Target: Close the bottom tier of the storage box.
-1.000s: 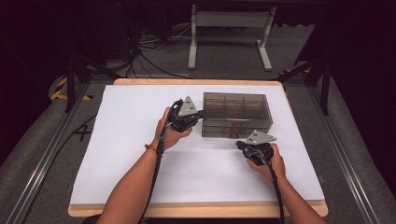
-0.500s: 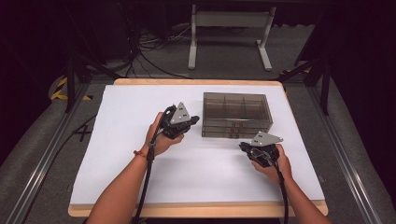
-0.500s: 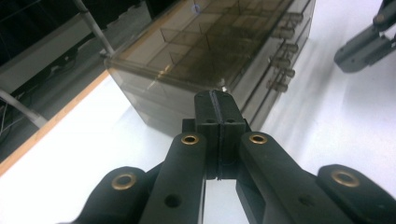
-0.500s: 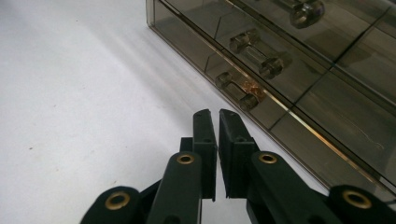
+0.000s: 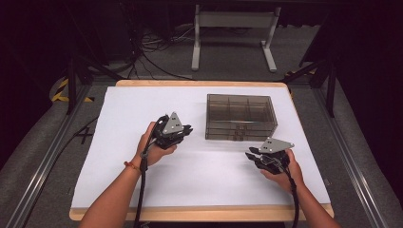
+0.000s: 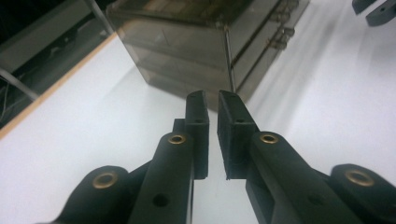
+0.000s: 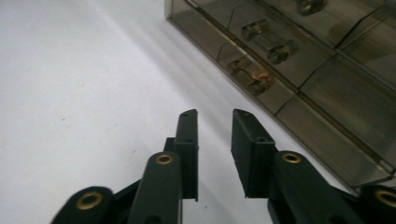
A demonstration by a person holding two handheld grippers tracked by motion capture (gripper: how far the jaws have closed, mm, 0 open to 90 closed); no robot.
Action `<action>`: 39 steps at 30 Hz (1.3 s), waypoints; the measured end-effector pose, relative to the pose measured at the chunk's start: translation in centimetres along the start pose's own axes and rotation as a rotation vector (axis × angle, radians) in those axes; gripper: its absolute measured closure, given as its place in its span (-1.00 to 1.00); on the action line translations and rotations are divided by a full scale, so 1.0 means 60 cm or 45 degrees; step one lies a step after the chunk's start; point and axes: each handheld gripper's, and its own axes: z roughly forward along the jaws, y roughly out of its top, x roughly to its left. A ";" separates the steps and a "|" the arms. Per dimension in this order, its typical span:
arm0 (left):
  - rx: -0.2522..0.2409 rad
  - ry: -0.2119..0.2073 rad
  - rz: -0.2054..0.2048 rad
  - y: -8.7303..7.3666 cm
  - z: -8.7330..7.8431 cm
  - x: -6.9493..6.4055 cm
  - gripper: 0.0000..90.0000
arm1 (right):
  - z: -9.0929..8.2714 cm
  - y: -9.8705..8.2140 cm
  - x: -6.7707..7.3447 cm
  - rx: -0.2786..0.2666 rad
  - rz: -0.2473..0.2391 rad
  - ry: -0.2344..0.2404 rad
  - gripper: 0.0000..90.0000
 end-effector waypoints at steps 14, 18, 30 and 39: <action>0.135 0.037 -0.030 -0.066 -0.051 0.002 0.05 | -0.020 -0.019 -0.001 0.024 -0.014 -0.029 0.12; 0.168 0.036 -0.014 -0.084 -0.066 -0.003 -0.08 | -0.024 -0.026 -0.004 0.027 -0.008 -0.037 -0.01; 0.226 0.089 -0.082 -0.139 -0.104 -0.013 -0.64 | -0.041 -0.048 -0.012 0.054 0.012 -0.054 -0.37; 0.229 0.081 -0.130 -0.179 -0.134 -0.013 -0.76 | -0.051 -0.060 -0.017 0.035 0.041 -0.089 -0.50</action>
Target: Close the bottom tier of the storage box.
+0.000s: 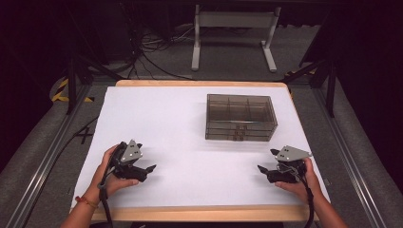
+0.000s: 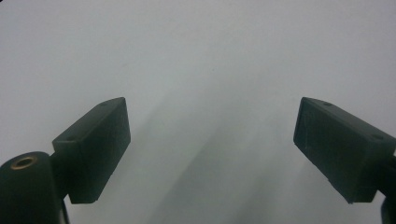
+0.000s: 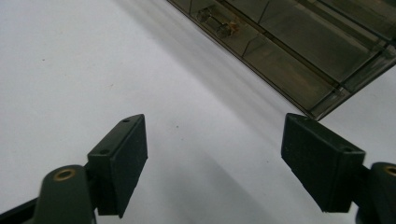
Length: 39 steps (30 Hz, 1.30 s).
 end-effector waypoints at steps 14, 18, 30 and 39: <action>-0.013 0.060 -0.059 -0.061 -0.025 0.006 -0.81 | -0.028 -0.041 -0.018 -0.052 0.072 -0.069 -0.59; -0.013 0.093 -0.063 -0.074 -0.036 0.011 -0.81 | -0.038 -0.061 -0.028 -0.063 0.123 -0.129 -0.62; -0.109 0.123 -0.208 -0.118 -0.064 0.029 -0.82 | -0.065 -0.107 -0.061 -0.147 0.299 -0.273 -0.70; -0.335 0.109 -0.354 -0.146 -0.086 0.041 -0.83 | -0.067 -0.114 -0.065 -0.173 0.352 -0.341 -0.73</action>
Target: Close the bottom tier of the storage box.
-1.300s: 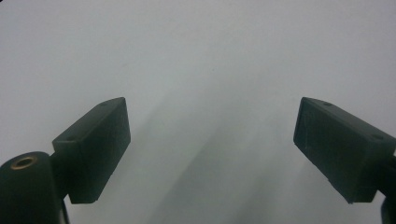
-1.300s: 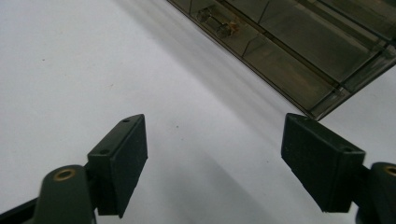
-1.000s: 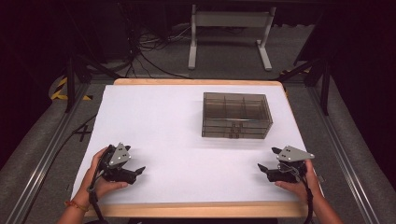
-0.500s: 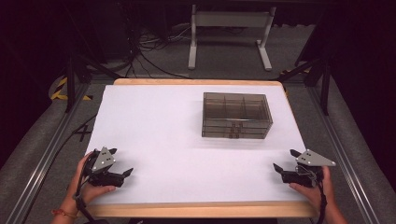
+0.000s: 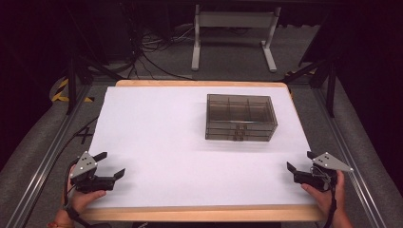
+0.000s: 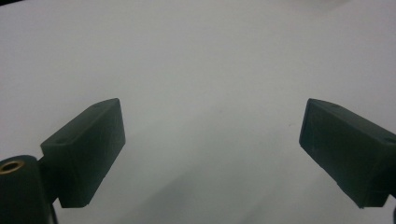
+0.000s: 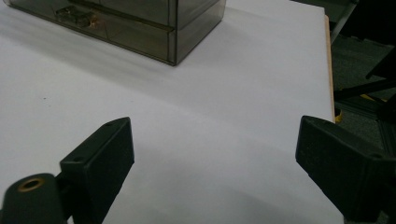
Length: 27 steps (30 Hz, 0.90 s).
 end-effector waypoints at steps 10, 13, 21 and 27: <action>-0.116 0.013 -0.072 -0.009 -0.014 0.008 -0.83 | -0.010 -0.007 -0.011 -0.084 0.115 -0.049 -0.73; -0.108 0.025 -0.043 -0.009 -0.013 0.004 -0.83 | -0.010 -0.007 -0.010 -0.075 0.107 -0.060 -0.73; -0.103 0.021 -0.034 -0.009 -0.013 0.002 -0.83 | -0.009 -0.007 -0.011 -0.073 0.117 -0.059 -0.73; -0.106 0.024 -0.034 -0.009 -0.013 0.002 -0.82 | -0.009 -0.007 -0.010 -0.070 0.112 -0.057 -0.74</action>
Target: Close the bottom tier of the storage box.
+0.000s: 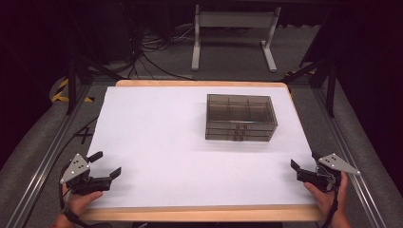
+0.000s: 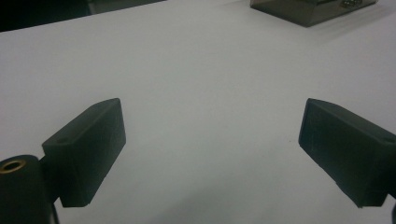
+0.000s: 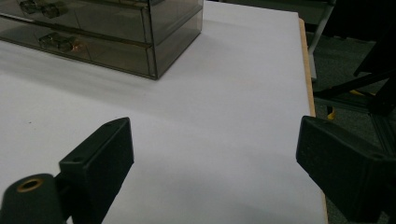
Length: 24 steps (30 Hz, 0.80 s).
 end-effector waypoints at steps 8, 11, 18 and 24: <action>0.009 -0.001 -0.002 0.001 0.001 0.001 -0.82 | -0.001 0.000 0.000 -0.003 -0.004 -0.011 -0.74; 0.010 0.001 -0.004 0.001 0.002 0.000 -0.82 | -0.001 0.000 0.000 -0.008 0.002 -0.005 -0.75; 0.024 -0.007 0.001 0.001 0.003 0.001 -0.82 | -0.002 0.000 0.000 -0.009 -0.001 -0.005 -0.75; 0.028 -0.011 -0.004 0.001 0.003 0.001 -0.81 | -0.001 0.000 -0.001 -0.011 0.014 -0.018 -0.75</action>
